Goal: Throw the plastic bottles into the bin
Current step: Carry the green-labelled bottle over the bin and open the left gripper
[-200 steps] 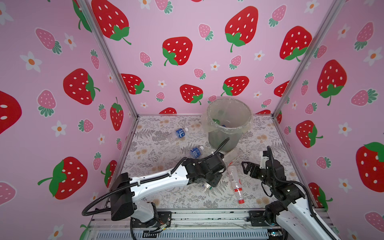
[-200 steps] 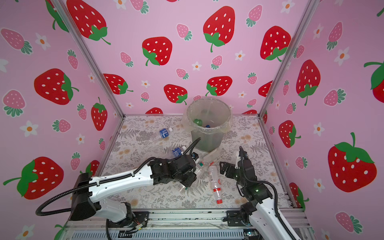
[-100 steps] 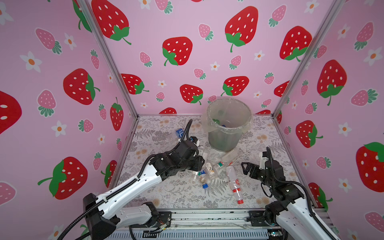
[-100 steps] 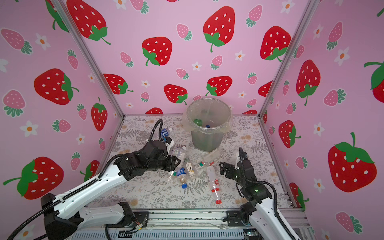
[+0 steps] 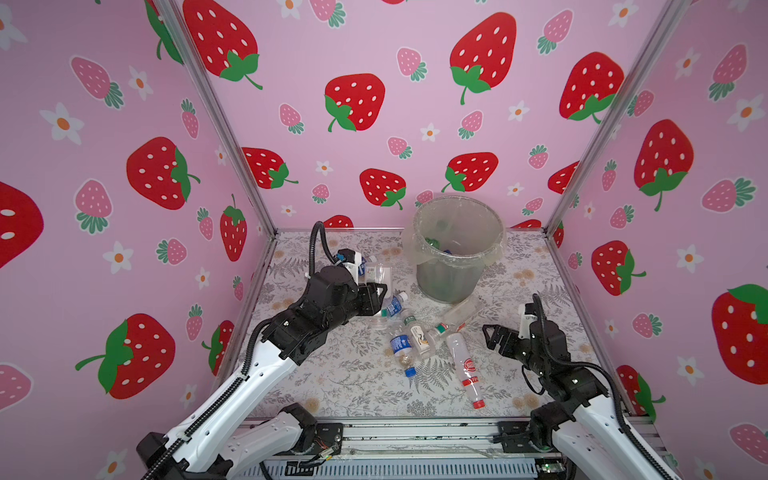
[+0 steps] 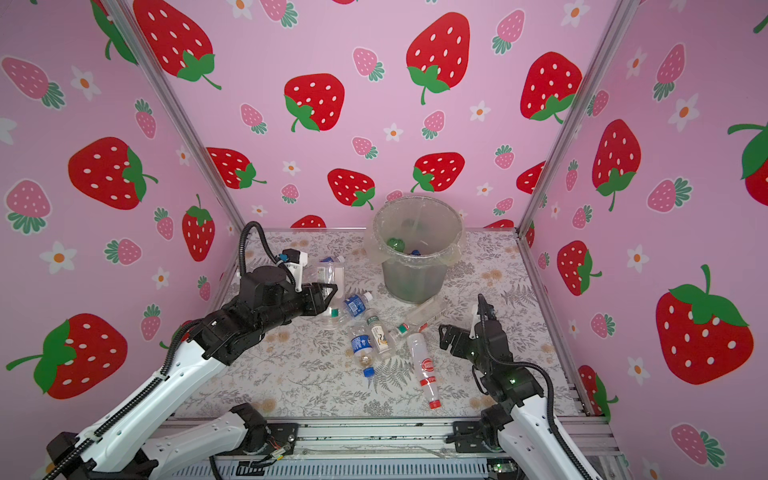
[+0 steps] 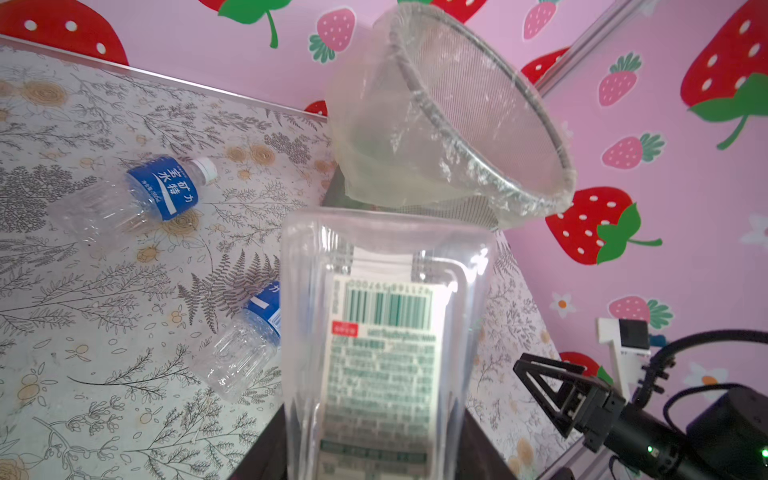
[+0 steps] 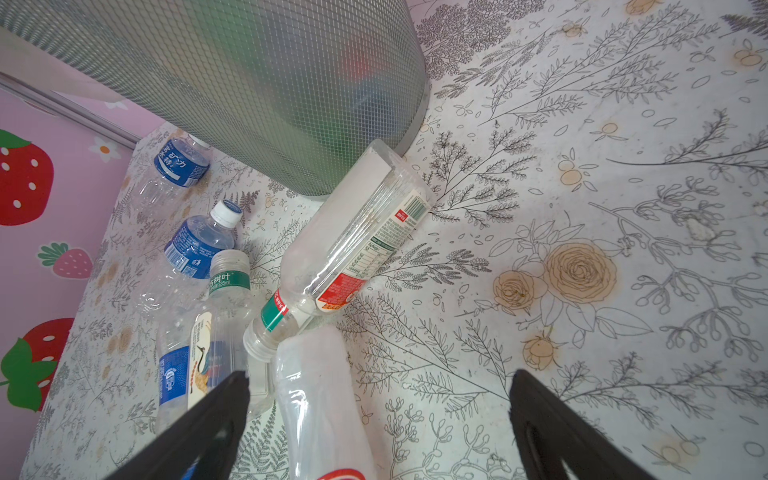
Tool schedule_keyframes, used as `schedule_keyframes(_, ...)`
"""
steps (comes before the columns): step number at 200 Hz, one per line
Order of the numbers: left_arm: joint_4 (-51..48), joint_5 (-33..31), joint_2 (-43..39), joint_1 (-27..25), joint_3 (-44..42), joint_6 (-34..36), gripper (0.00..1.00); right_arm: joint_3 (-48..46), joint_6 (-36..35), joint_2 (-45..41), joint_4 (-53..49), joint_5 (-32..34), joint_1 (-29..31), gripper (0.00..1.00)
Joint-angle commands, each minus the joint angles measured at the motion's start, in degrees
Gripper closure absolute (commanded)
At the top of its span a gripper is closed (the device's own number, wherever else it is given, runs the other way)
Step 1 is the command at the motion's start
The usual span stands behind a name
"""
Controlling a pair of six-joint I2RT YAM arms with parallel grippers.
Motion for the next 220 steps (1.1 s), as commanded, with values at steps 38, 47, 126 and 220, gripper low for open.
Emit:
schedule_keyframes(38,8.94,3.93,-0.46,2.32,-4.38,-3.51,0.55,-0.49,0.19,0.08,0.53,0.93,-0.31,0.01)
schedule_keyframes(47,9.1,3.99,-0.33,2.3,-3.97,-3.54,0.55,-0.49,0.2,0.2,0.59,0.91,-0.31,0.01)
schedule_keyframes(126,11.13,6.13,10.8,1.74,14.01,-1.77,0.55,-0.88,0.44,0.19,0.94,0.77,-0.29,0.01)
schedule_keyframes(220,-14.08,6.9,64.49,-3.24,91.04,-1.83,0.01,0.15,1.77,1.53,2.56,-0.21,-0.27,0.01)
